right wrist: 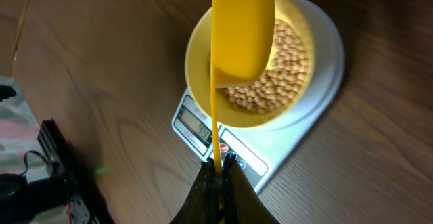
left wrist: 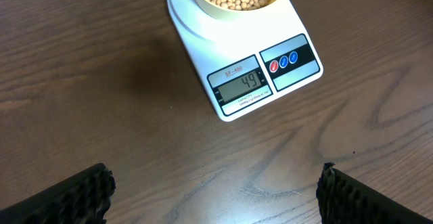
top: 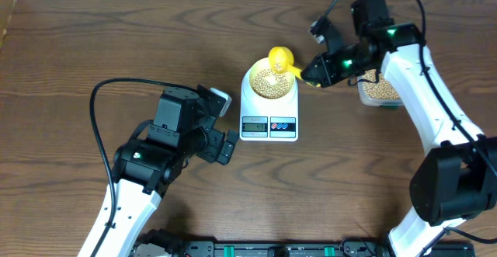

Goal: Scoop item into bowl and weigh 50g on scale
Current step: 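Hold the tipped scoop above the bowl on the scale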

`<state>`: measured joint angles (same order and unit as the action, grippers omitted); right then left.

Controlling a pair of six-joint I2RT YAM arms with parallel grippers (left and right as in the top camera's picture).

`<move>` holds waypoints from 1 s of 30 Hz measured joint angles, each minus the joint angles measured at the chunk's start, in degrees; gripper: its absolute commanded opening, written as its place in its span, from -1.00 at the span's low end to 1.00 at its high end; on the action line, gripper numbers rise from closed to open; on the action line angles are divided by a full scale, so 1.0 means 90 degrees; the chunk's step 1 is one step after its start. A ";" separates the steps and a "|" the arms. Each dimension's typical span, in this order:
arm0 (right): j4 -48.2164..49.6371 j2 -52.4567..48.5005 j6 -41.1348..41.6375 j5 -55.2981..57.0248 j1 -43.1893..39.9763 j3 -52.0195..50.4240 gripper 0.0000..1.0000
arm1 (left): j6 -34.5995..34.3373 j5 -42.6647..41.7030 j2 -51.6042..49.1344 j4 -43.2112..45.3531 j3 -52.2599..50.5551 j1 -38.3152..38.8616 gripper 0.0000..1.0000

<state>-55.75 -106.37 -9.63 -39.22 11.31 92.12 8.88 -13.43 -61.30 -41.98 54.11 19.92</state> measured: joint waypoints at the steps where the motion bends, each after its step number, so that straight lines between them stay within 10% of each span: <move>1: -0.0010 0.0005 0.0000 -0.0007 -0.0053 0.0000 -0.98 | -0.0002 0.0000 0.0000 0.0000 0.0000 0.0000 0.96; 30: 0.0418 0.0090 -0.0328 0.2956 0.1171 0.0000 -0.98 | -0.0002 0.0000 0.0000 0.0000 0.0000 0.0000 0.96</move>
<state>-51.99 -105.56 -12.58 -12.62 21.85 92.12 8.86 -13.43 -61.30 -41.98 54.11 19.92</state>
